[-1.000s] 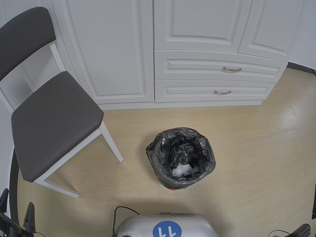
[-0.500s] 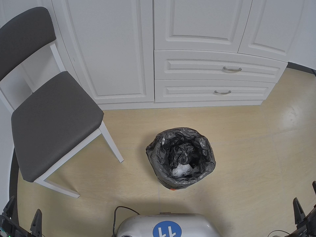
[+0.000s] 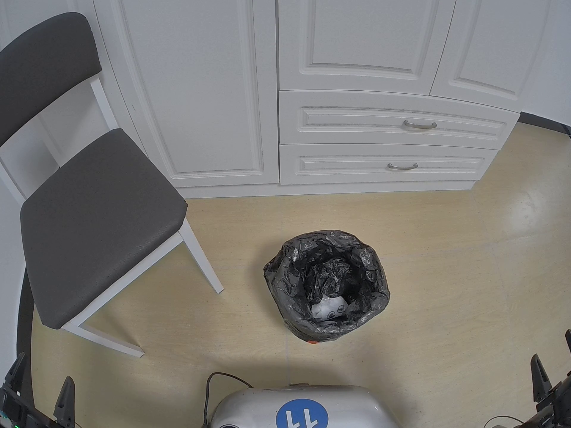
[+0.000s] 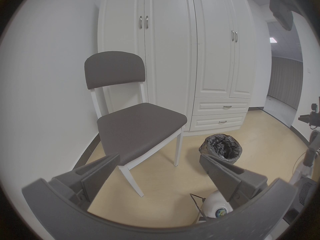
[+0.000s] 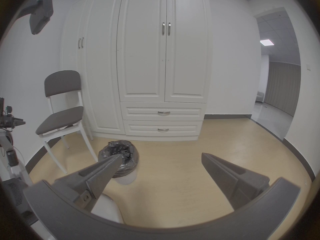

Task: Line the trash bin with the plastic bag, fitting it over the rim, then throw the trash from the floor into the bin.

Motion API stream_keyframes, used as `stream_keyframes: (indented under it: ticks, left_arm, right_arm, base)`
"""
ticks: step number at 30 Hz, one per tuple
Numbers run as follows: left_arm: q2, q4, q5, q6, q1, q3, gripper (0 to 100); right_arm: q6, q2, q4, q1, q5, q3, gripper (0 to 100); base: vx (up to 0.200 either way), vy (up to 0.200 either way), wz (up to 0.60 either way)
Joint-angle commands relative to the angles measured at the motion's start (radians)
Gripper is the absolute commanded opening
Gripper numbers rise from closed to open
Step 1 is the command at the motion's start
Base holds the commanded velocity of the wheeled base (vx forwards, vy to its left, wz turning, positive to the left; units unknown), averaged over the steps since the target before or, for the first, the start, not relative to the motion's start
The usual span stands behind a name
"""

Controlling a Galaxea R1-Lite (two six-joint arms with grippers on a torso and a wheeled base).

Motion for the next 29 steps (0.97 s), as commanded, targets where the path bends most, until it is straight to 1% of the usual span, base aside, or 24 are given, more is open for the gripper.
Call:
stream_keyframes:
  ticks: [1,3,5,6,11,29]
  left_arm:
    - [-0.015,-0.001,0.000,0.001,0.000,0.012,100]
    - [-0.015,-0.001,0.000,0.003,0.000,0.012,100]
    - [-0.015,-0.001,0.000,0.003,0.000,0.012,100]
    - [-0.015,-0.001,0.000,0.000,0.000,0.013,100]
    - [-0.015,-0.001,0.000,0.000,0.000,0.012,100]
    - [-0.015,-0.006,0.002,-0.004,0.000,0.013,100]
  right_arm:
    - [-0.015,-0.014,0.014,-0.002,0.060,0.017,100]
    - [-0.024,-0.014,0.040,-0.002,0.040,0.016,100]
    - [-0.024,-0.014,0.040,-0.002,0.040,0.016,100]
    - [-0.020,-0.014,0.040,-0.002,0.027,0.016,100]
    - [0.043,-0.014,0.053,0.002,0.009,0.017,100]
    - [0.043,-0.014,0.051,0.000,-0.005,0.017,100]
  base:
    - [0.000,0.000,0.00]
    - [0.000,0.000,0.00]
    - [0.000,0.000,0.00]
    - [0.000,0.000,0.00]
    - [0.000,0.000,0.00]
    - [0.000,0.000,0.00]
